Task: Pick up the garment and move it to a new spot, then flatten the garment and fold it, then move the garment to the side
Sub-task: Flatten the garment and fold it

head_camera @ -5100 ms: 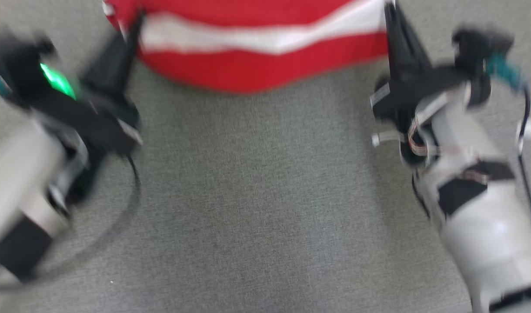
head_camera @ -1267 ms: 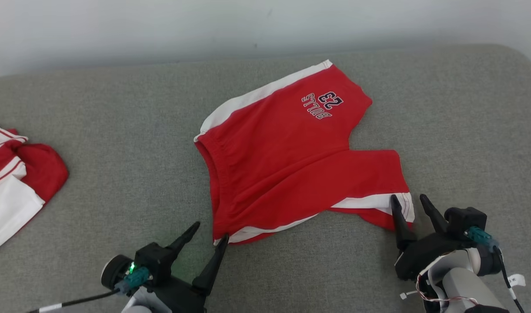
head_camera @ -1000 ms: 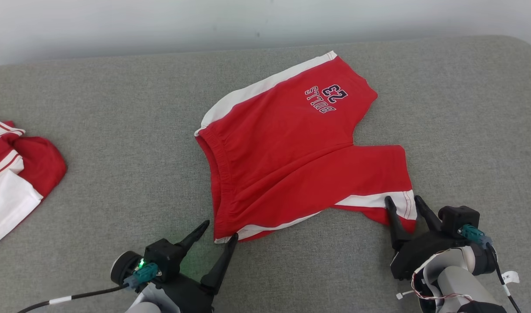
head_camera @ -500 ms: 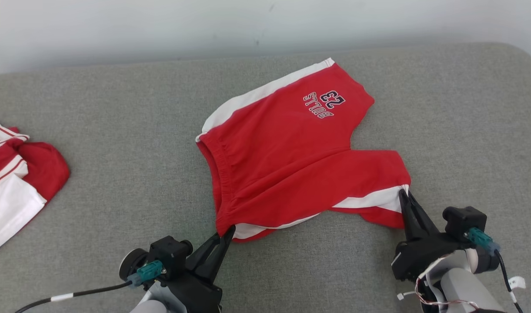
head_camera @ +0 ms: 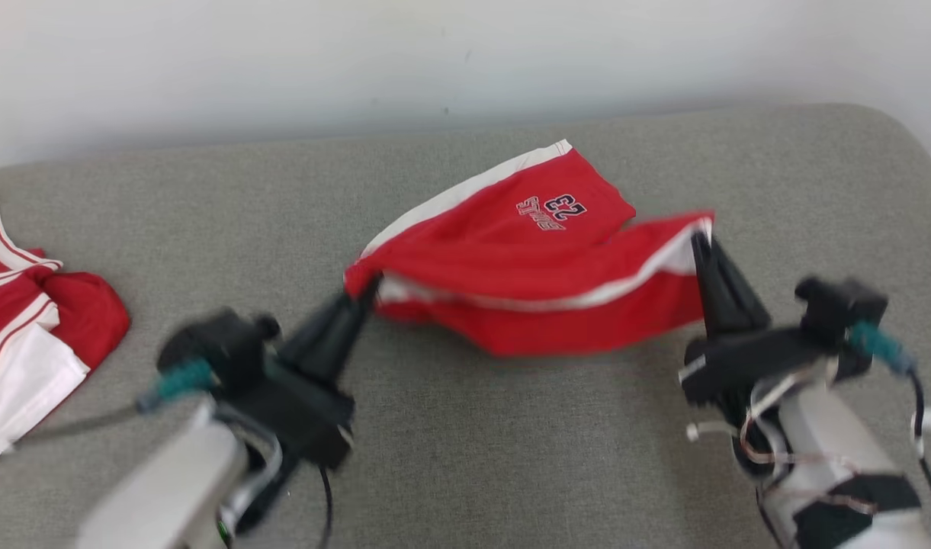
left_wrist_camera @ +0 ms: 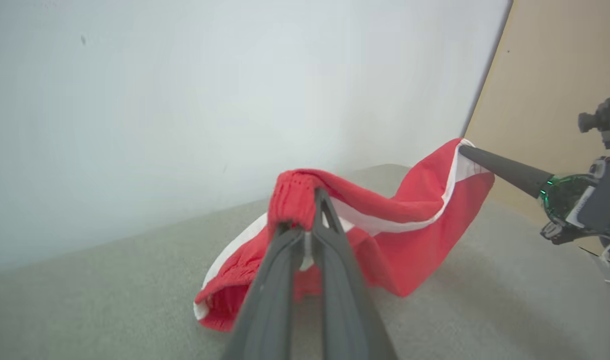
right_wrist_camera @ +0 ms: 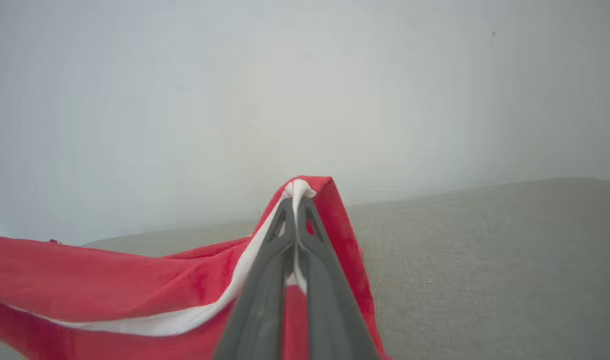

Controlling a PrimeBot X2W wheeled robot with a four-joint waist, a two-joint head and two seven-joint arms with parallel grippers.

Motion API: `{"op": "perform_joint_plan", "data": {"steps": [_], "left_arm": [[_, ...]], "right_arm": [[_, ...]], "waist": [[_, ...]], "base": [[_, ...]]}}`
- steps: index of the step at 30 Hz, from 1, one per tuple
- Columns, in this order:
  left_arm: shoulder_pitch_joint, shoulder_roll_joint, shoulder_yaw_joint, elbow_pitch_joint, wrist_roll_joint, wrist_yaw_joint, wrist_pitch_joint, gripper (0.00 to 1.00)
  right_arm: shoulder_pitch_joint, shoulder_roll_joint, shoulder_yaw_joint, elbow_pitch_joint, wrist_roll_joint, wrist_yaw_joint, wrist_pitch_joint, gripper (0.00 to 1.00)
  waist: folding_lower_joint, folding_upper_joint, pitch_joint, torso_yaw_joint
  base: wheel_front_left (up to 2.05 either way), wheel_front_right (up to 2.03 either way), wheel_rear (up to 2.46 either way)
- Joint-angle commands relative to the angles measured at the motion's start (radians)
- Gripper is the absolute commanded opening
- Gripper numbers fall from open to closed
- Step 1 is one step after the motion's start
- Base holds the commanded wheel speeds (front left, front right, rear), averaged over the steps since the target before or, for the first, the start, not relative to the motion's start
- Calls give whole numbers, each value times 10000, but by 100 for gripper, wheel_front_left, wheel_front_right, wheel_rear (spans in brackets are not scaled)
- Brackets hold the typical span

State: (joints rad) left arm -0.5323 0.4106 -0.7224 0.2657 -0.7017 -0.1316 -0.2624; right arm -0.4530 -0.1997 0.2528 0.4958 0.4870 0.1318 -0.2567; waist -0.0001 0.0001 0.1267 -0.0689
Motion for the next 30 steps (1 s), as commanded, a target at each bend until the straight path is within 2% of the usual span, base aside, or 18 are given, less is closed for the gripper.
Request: {"op": "perform_joint_plan", "data": {"steps": [1,5,10,11,12,15,16,21,26,30], "left_arm": [[-929,399,-165,-137,-534,18,-36,0],[-3262,1239,-862,-224,-1599,18,246,0],[-6621,2065,-1443,69,-2793,18,971,0],[-7311,2192,-1580,131,-2959,18,1144,0],[-7311,2192,-1580,131,-2959,18,1144,0],[-9406,2535,-1898,336,-3426,18,1671,0],[-10718,2581,-1941,581,-3827,18,1837,0],[-13314,2443,-2393,1181,-4235,18,2099,0],[-15035,2307,-2914,1975,-4607,18,2078,0],[-15814,2169,-3441,2454,-4880,18,1908,0]], "right_arm": [[-714,-85,110,-120,382,-23,205,0],[-2453,-169,185,-92,845,-23,661,0],[-5217,97,-115,392,1151,-23,1296,0],[-5816,164,-241,537,1218,-23,1420,0],[-5816,164,-241,537,1218,-23,1420,0],[-7683,439,-539,972,1170,-23,1764,0],[-8938,588,-788,1361,1049,-23,1919,0],[-11683,993,-1169,2477,773,-23,1921,0],[-13547,1170,-1448,3628,428,-23,1605,0],[-14319,1241,-1623,4398,219,-23,1276,0]], "waist": [[1,-1,242,-59],[1,-1,1023,-152],[1,-1,2520,-325],[1,-1,2859,-364],[1,-1,2859,-364],[1,-1,3904,-546],[1,-1,4514,-661],[1,-1,5542,-977],[1,-1,6001,-1297],[1,-1,6199,-1420]], "base": [[0,0,0],[0,0,0],[0,0,0],[0,0,0],[0,0,0],[0,0,0],[0,0,0],[0,0,0],[0,0,0],[0,0,0]]}}
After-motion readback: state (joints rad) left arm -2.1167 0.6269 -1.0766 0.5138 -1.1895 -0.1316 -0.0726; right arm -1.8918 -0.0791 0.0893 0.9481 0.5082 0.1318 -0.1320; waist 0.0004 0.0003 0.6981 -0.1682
